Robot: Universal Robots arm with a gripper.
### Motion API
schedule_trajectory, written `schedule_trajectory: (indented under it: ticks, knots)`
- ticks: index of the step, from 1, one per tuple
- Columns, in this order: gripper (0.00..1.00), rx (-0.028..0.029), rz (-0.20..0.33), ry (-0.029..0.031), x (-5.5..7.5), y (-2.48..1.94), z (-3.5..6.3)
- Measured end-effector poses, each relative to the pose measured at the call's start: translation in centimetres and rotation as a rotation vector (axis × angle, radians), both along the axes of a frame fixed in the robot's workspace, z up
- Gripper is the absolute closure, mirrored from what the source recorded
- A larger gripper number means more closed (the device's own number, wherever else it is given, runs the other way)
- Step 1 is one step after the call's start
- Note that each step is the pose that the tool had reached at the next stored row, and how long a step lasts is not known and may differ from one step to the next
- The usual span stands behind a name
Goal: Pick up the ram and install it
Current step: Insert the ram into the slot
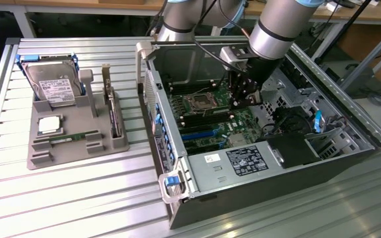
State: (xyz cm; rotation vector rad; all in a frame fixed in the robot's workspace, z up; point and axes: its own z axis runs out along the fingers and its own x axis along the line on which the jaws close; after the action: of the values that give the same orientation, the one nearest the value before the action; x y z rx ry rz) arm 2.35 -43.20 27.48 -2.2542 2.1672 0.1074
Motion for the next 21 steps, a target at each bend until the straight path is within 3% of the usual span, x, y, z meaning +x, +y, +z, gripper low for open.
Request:
schedule_trajectory:
  ticks: [5, 11, 15, 21]
  knots:
    - [0.88, -0.0024, 0.0, 0.0, -2.0, 0.0, -0.58]
    - [0.88, -0.0033, -0.041, 0.0001, -2.7, 0.43, -1.81]
    - [0.88, -0.0031, -0.044, 0.0001, -3.0, 0.5, -2.49]
    - [0.88, -0.003, -0.044, 0.0, -3.1, 0.95, -3.21]
